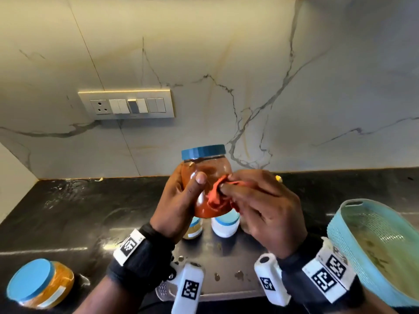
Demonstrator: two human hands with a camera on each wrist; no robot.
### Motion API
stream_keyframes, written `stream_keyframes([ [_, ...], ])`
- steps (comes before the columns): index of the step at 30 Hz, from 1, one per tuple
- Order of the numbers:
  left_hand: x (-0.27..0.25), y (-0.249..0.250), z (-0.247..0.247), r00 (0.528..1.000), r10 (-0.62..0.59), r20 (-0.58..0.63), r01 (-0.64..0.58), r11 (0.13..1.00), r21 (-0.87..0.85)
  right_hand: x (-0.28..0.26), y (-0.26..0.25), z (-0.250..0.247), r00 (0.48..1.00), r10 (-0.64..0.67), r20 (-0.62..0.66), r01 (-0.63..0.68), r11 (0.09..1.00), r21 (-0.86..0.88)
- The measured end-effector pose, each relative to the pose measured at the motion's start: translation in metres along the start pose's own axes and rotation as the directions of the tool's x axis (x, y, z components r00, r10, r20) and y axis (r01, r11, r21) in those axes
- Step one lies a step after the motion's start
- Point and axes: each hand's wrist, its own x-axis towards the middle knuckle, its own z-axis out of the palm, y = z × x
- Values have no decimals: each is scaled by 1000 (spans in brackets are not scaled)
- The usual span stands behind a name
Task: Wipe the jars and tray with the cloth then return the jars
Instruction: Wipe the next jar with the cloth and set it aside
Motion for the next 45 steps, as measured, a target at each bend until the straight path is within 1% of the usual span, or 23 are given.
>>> stream_keyframes([
  [2,1,5,7,1000,7,7,-7,1000,1,18,6,-4,992,84,-90,-83,996,16],
  [5,2,10,11,1000,18,-5,-18,1000,-10,25,3,0,980,140,-140,-140,990,12],
  [7,3,9,5,1000,24,-12,-25,999,-41,9,-7,7,987,119,-112,-120,993,-8],
  [10,-2,9,-3,997,-42,-62,34,992,-119,-16,-18,13,1000,24,-9,-24,1000,15],
  [12,-7,10,-2,998,-59,-35,55,991,-119,-11,-13,10,1000,-10,12,9,1000,16],
  [13,-9,10,-1,998,-56,-9,55,992,-112,-4,-9,8,1000,5,-11,-5,1000,18],
  [15,-9,13,5,999,-24,21,25,996,-90,14,-2,5,992,96,-80,-92,995,42],
  [17,-8,14,5,1000,-18,-4,18,994,-106,25,0,6,974,190,-120,-182,980,74],
  [19,-5,16,3,1000,-19,0,19,991,-131,22,-6,7,966,222,-132,-210,973,101],
  [20,-4,17,3,1000,-31,2,31,986,-162,17,-10,7,972,200,-122,-188,977,100],
  [22,-3,19,1,996,-91,-3,87,962,-258,6,-18,6,992,99,-74,-93,992,86],
  [24,-3,19,-1,993,-122,-9,113,944,-309,-2,-22,5,999,7,-38,-4,998,65],
  [26,-4,17,-3,991,-135,15,134,949,-285,-4,-19,4,999,-48,-12,48,998,29],
  [29,-3,16,-8,988,-149,43,155,968,-199,-2,-13,4,993,-100,58,103,994,-38],
  [31,-3,18,-12,988,-143,56,150,976,-156,-1,-12,5,980,-146,133,160,982,-100],
  [33,-4,19,-10,988,-134,77,137,990,-36,-2,-13,5,955,-209,211,239,962,-130],
  [35,-3,16,-7,990,-135,28,134,990,50,-1,-12,4,942,-240,235,276,952,-131],
  [37,-3,10,-5,992,-128,-4,128,989,79,3,-4,2,966,-192,173,210,973,-97],
  [39,-2,6,-2,990,-144,-11,144,986,84,10,6,0,995,-71,74,75,996,-49],
  [41,0,6,1,991,-131,-35,133,989,70,13,7,1,999,33,6,-33,999,-19],
  [42,1,6,2,991,-124,-46,127,990,65,10,4,3,999,49,-5,-49,998,-28],
  [43,1,6,1,992,-118,-49,121,991,60,4,0,6,999,34,6,-33,998,-49],
  [45,1,4,-1,994,-100,-43,103,993,65,-13,-4,8,994,-60,88,66,995,-72],
])
